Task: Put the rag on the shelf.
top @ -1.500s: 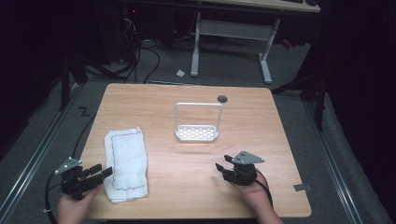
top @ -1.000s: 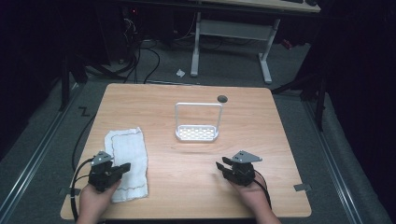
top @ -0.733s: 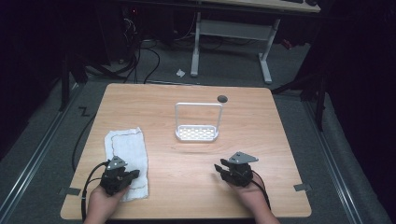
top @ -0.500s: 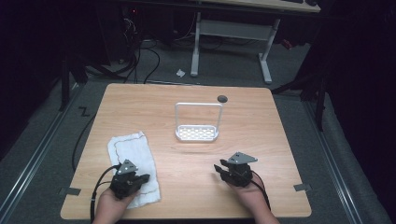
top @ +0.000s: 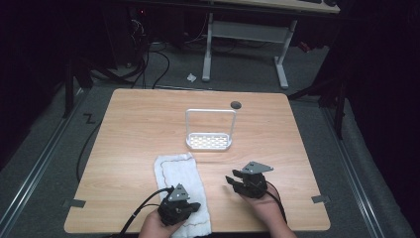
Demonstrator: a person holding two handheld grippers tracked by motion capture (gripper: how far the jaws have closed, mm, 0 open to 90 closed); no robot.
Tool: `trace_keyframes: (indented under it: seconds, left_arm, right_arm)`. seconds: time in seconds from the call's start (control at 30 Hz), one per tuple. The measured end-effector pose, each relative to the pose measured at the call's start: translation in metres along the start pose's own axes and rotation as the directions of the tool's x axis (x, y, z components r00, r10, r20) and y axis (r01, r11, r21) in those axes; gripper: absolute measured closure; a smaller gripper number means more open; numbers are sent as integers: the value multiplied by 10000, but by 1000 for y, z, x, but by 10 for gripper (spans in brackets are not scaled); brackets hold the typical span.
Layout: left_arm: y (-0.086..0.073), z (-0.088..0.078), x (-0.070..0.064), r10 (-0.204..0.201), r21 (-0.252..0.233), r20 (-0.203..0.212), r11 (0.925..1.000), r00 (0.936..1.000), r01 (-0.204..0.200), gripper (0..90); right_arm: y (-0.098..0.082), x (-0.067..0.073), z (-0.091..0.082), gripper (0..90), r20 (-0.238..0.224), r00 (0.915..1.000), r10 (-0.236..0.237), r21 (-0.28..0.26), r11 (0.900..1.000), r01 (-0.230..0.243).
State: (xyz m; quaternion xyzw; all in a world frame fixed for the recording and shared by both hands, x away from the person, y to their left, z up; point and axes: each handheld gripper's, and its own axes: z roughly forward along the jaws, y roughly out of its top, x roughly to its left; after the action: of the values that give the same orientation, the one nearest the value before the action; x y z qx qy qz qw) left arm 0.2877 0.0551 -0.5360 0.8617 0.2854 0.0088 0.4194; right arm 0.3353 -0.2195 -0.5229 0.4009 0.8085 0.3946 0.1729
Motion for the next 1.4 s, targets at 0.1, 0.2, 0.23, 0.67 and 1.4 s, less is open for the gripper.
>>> trace_keyframes:
  seconds: [0.1,0.2,0.23,0.67,1.4]
  left_arm:
    - [0,1,-1,-95,-47,163,9999,9998,96,899]
    - [0,-2,2,-375,-220,277,9990,9989,382,868]
    - [1,-7,3,-467,-354,333,9982,9984,479,851]
    - [-19,-42,51,-1705,-1491,-2370,9792,9564,1376,805]
    - [3,-1,23,-599,-678,-721,9962,9956,550,818]
  right_arm:
    - [0,1,1,602,-75,9999,-67,-40,10000,66]
    - [1,3,1,602,-117,9998,-165,-89,9998,164]
    - [3,5,2,602,-208,9995,-235,-124,9997,232]
    - [32,37,38,710,-1771,9818,-685,-177,9976,664]
    - [-16,34,-1,784,-1676,9848,-448,804,9950,590]
